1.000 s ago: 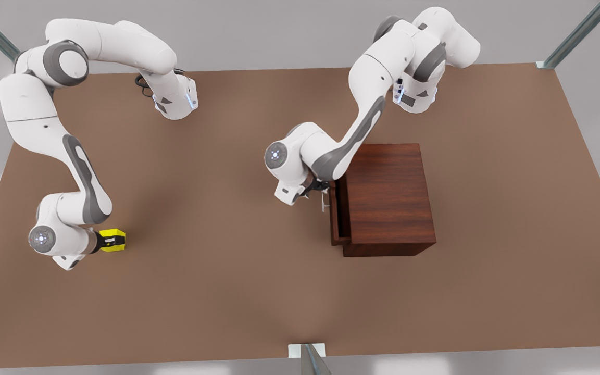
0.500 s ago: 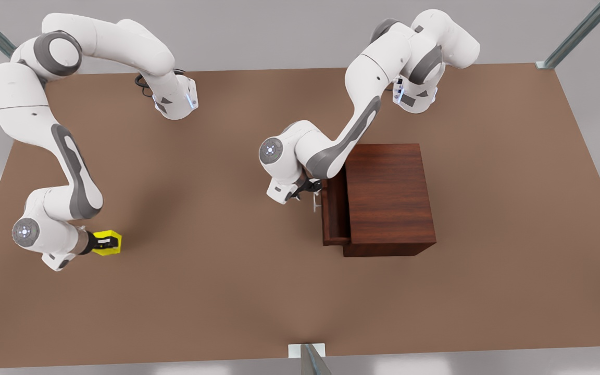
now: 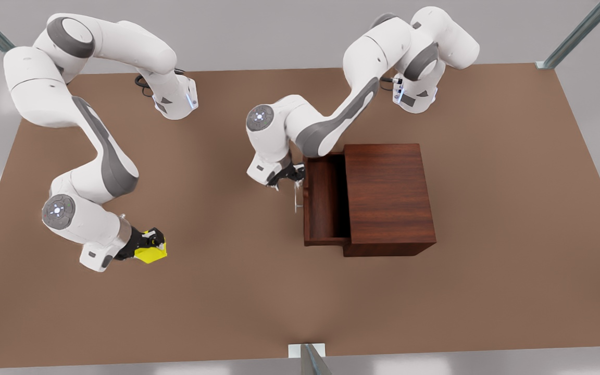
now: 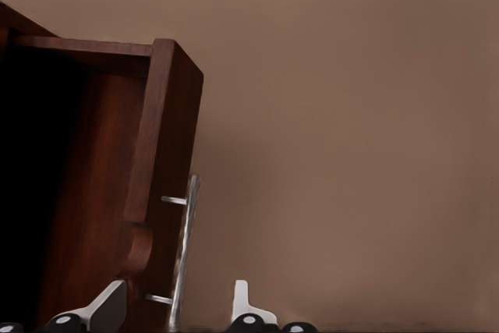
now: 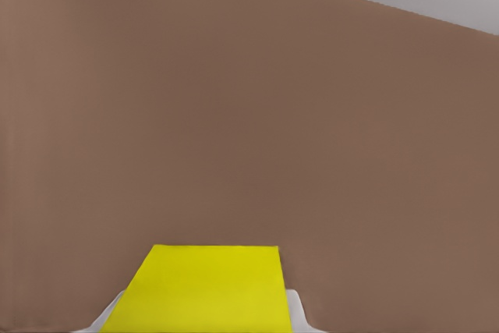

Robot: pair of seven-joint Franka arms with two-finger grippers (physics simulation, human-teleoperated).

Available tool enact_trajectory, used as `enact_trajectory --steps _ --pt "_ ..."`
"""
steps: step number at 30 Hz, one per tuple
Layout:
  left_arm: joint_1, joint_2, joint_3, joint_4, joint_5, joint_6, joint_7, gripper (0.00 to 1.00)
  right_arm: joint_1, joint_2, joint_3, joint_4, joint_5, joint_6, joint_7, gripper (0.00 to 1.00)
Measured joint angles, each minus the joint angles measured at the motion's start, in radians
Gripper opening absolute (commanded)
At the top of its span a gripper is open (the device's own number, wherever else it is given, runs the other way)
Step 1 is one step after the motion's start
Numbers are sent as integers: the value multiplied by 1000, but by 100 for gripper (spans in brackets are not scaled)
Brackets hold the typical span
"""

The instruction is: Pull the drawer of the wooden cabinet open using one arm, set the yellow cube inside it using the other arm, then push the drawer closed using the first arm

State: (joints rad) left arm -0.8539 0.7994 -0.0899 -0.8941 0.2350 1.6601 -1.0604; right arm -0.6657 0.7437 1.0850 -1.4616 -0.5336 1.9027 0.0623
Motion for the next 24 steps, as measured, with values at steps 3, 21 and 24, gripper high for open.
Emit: enact_trajectory --steps 3,21,24 --pt "38 -51 -9 23 -22 -29 5 99 71 0 54 4 -1 -36 61 67" --pt "584 -142 4 -5 -237 -259 458 21 872 128 -112 490 16 -118 581 67" --pt "571 -140 3 -14 -255 -251 410 21 925 148 -133 524 17 -116 667 67"
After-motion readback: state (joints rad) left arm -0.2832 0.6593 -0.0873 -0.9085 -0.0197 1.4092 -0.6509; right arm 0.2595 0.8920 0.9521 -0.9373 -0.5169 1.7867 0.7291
